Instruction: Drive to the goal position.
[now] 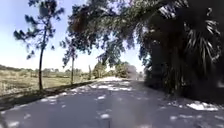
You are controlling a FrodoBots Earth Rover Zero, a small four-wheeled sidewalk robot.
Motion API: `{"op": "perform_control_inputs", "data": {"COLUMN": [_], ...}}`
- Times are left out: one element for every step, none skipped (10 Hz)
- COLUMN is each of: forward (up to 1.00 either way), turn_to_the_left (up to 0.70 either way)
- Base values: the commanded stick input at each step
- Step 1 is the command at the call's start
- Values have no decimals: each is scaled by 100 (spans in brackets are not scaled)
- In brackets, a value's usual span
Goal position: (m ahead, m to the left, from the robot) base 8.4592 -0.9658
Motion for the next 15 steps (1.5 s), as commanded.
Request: {"op": "perform_control_inputs", "data": {"forward": [0, 0, 0, 0, 0, 14, 48, 70, 70, 70, 70, 70, 70, 70, 70], "turn_to_the_left": [0, 0, 0, 0, 0, 0, 0, 0, 0, 0, 0, 0, 0, 0, 0]}}
